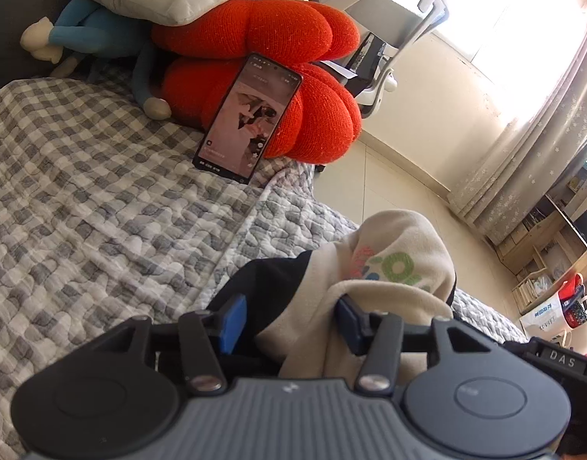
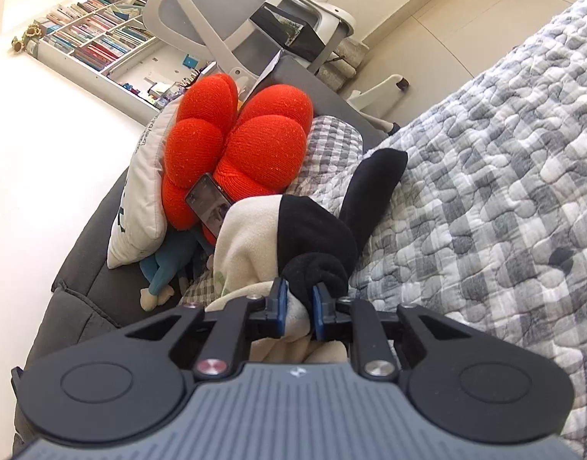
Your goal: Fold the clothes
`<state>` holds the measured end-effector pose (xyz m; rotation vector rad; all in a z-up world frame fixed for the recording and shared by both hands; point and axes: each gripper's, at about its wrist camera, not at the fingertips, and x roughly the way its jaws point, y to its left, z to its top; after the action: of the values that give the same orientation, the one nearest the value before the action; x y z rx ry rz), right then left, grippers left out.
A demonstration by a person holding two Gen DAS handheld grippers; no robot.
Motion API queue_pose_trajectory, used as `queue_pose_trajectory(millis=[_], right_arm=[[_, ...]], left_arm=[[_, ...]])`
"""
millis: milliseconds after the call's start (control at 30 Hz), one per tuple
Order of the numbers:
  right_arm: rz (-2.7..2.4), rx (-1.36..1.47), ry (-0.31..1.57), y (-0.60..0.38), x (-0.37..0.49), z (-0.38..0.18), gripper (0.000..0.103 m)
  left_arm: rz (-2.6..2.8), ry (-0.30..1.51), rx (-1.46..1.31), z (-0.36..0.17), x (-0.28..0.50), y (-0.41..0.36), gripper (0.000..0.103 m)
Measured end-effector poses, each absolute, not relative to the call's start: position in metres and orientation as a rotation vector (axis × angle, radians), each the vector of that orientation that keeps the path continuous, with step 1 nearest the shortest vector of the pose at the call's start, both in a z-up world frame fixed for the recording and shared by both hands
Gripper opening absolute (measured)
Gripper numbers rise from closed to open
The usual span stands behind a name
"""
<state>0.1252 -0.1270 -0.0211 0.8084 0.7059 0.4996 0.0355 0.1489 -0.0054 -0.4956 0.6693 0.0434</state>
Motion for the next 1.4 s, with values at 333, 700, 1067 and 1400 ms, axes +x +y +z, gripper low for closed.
queue_pose_trajectory(millis=[333,700,1067,1400], right_arm=[[0.421,0.823,0.565,-0.157,0.116,0.003,0.015],[0.343,0.841,0.467,-0.181,0.111,0.014,0.014],[0.241,0.838,0.417,-0.209,0.107,0.019,0.014],[0.194,0.823,0.495,-0.211,0.112,0.007,0.014]], left_arm=[[-0.077,0.597,-0.512,0.003,0.03,0.139,0.079],[0.045,0.63,-0.462,-0.007,0.038,0.141,0.081],[0.079,0.719,-0.38,-0.021,0.049,0.131,0.081],[0.017,0.779,-0.36,-0.03,0.056,0.114,0.065]])
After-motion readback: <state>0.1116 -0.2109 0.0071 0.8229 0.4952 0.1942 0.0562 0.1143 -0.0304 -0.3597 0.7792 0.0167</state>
